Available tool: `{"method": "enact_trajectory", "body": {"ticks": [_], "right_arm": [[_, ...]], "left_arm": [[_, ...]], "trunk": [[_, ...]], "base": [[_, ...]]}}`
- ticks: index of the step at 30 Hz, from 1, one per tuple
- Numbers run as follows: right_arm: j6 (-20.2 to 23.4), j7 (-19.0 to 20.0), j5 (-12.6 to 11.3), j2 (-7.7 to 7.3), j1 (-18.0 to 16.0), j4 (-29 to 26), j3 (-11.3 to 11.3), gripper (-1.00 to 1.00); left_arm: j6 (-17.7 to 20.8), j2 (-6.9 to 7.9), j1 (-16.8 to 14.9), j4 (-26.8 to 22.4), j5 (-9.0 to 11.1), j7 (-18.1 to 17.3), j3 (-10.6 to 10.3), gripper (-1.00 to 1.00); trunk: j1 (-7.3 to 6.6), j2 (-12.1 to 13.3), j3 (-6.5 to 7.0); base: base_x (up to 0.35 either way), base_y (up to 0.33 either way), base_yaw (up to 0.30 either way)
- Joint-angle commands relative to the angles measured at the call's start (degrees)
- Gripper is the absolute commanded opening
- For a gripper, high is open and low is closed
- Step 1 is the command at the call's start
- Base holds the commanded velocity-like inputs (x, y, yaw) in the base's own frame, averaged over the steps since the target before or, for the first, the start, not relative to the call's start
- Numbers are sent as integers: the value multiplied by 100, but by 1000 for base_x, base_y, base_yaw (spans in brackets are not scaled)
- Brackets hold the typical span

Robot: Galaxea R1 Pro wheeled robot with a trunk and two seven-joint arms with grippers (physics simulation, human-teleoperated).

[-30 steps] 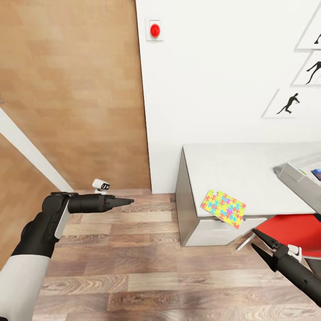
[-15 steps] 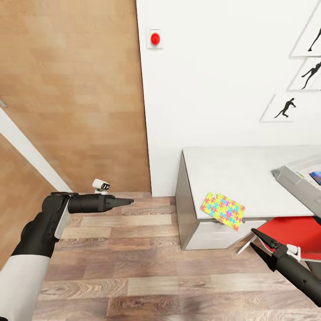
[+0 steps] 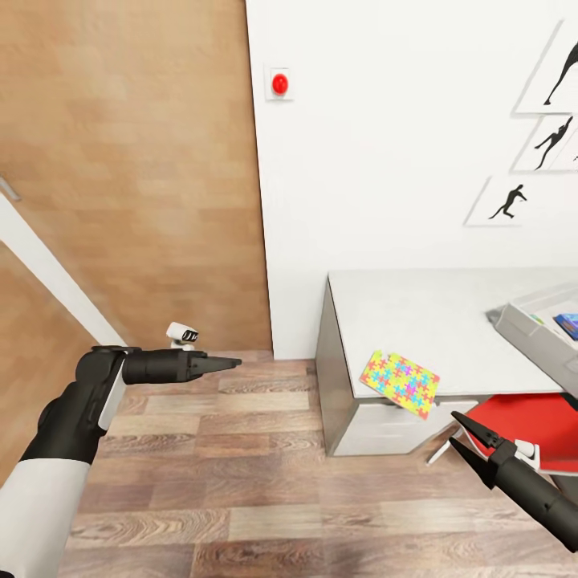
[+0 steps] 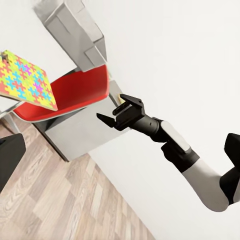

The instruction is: Put all the toys in the child's room - the three board games (two on the bed and one on the table), the two jigsaw puzzles on the table, and the tennis ball on the table - inside the toy box on the table in the child's room.

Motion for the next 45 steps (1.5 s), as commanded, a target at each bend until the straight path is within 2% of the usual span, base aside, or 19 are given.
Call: {"method": "enact_trajectory", "body": {"ticks": [1,45], "right_arm": [[27,31,25,2,-5,1,-8,100],[25,31,25,4,-5,-17,1,100]], "left_arm": [[61,2,-4,-1,-3,-21,-2,100],[61,2,-4,-1,-3,-21,5,100]], "trunk": [[3,-9,1],[3,-9,418]], "base": [[-18,0,0],[-1,0,0]]}}
